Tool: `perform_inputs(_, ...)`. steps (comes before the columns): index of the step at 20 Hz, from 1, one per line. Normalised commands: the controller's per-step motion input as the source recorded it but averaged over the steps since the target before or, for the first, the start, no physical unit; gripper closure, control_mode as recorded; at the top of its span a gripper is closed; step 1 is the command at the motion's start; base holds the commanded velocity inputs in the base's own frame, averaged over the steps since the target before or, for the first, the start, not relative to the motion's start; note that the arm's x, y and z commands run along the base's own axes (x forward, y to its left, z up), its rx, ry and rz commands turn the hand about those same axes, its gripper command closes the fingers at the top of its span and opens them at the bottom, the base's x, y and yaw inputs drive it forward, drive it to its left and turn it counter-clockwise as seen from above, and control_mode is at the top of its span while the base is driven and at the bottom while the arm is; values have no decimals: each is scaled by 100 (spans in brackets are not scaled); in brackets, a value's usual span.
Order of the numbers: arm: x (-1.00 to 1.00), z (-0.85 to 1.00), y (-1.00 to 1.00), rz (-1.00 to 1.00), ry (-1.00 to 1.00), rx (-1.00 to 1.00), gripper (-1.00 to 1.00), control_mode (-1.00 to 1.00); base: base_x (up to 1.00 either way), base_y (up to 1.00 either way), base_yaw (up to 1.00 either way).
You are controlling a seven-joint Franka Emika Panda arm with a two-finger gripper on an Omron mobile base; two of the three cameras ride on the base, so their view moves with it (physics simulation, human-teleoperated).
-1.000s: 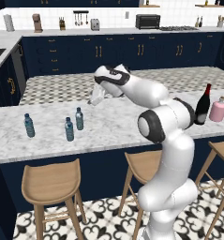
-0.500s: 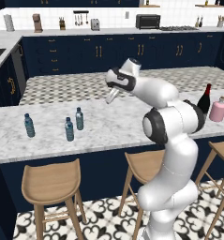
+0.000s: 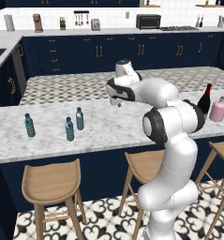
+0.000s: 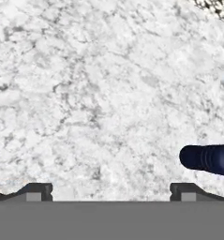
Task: Move the plastic bottles in the middle to the plastics group, and the glass bottles in the middle to the glass group.
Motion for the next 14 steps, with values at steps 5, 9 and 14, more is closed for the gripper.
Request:
perform_inputs(5,0,4,-100,-47,14,14,-100,-100,0,0,0)
perform_inputs(9,6,0,-100,-10,0,36,-100,-100,0,0,0)
perform_inputs(14,-3,-1,-59,0,-1,12,-100,-100,0,0,0)
